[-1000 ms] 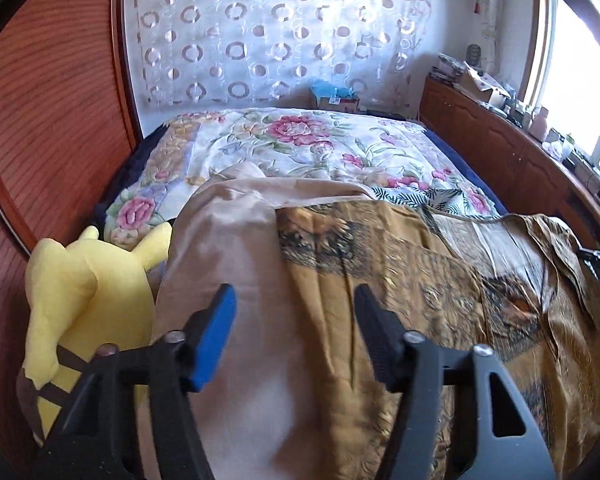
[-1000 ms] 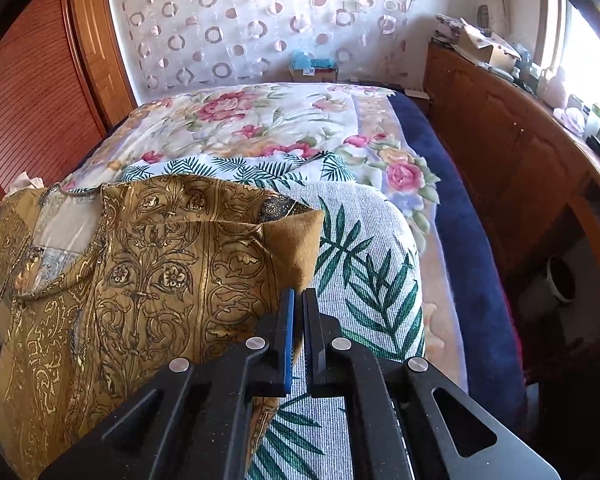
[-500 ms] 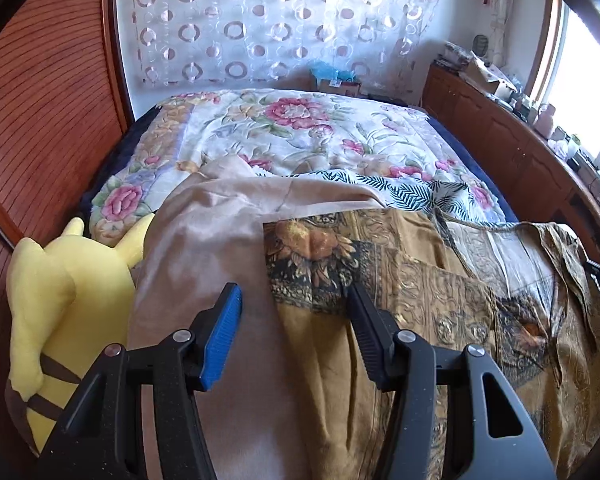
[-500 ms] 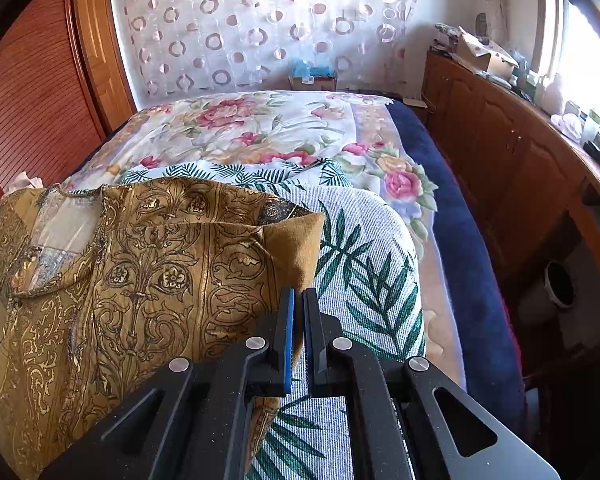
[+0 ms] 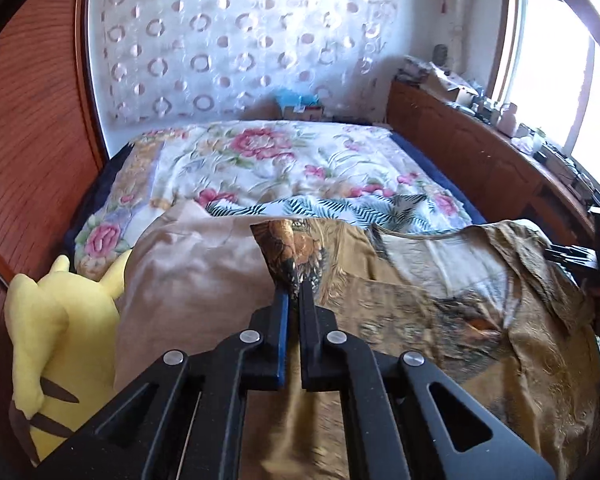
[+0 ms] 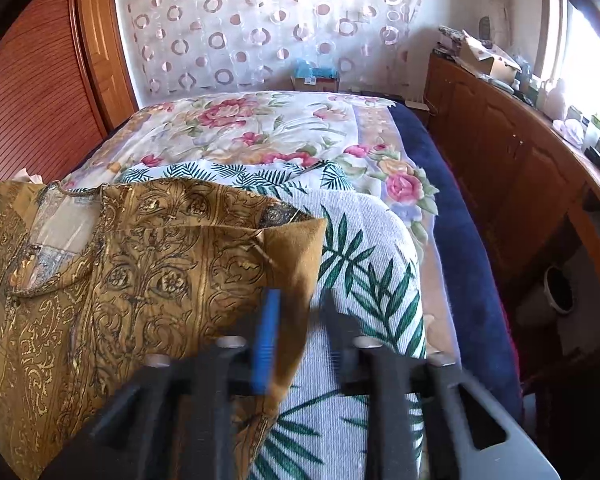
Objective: Fold small clothes
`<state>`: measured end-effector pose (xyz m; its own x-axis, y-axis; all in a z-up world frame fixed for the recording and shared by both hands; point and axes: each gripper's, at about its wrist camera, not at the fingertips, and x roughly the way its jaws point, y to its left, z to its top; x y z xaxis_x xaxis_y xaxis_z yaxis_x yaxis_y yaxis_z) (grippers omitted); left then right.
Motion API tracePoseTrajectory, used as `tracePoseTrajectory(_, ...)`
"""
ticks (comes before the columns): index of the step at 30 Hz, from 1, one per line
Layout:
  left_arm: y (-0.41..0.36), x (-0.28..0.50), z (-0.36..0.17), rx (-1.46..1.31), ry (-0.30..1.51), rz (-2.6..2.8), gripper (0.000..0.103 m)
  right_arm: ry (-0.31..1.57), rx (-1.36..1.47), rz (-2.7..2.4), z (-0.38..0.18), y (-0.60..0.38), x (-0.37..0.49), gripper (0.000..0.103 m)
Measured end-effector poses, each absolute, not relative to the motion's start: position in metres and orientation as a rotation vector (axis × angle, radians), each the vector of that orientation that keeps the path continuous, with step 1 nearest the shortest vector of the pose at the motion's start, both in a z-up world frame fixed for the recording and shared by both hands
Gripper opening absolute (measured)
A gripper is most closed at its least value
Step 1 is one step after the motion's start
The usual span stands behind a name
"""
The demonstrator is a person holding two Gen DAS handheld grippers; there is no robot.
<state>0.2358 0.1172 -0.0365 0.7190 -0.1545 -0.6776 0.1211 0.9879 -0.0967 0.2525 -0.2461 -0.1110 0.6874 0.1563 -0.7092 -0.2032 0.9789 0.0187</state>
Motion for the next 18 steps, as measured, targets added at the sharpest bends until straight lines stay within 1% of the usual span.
tracePoseTrajectory(1, 0.115, 0.232, -0.034, -0.048, 0.746, -0.167, 0.005, 0.791, -0.065, 0.204, -0.111, -0.246, 0.256, 0.044)
tracePoseTrajectory(9, 0.104, 0.221, -0.030, -0.012, 0.718, -0.189, 0.005, 0.822, -0.045, 0.217, -0.109, -0.240, 0.274, 0.043)
tracePoseTrajectory(10, 0.103, 0.220, -0.030, -0.015, 0.714, -0.190, 0.005, 0.820, -0.053, 0.221, -0.109, -0.238, 0.274, 0.029)
tracePoseTrajectory(11, 0.103, 0.218, -0.030, -0.019, 0.707, -0.191, 0.005, 0.819, -0.060, 0.230, -0.108, -0.236, 0.273, 0.023)
tracePoseTrajectory(12, 0.102, 0.214, -0.029, -0.024, 0.699, -0.194, 0.005, 0.823, -0.062, 0.246, -0.108, -0.234, 0.272, 0.008)
tracePoseTrajectory(13, 0.101, 0.208, -0.027, -0.031, 0.686, -0.199, 0.004, 0.818, -0.067, 0.252, -0.106, -0.233, 0.268, 0.005)
tracePoseTrajectory(14, 0.102, 0.202, -0.024, -0.037, 0.674, -0.201, 0.004, 0.794, -0.079, 0.246, -0.103, -0.232, 0.263, 0.004)
tracePoseTrajectory(18, 0.101, 0.170, -0.012, -0.053, 0.626, -0.223, 0.004, 0.679, -0.057, 0.291, -0.077, -0.231, 0.223, 0.003)
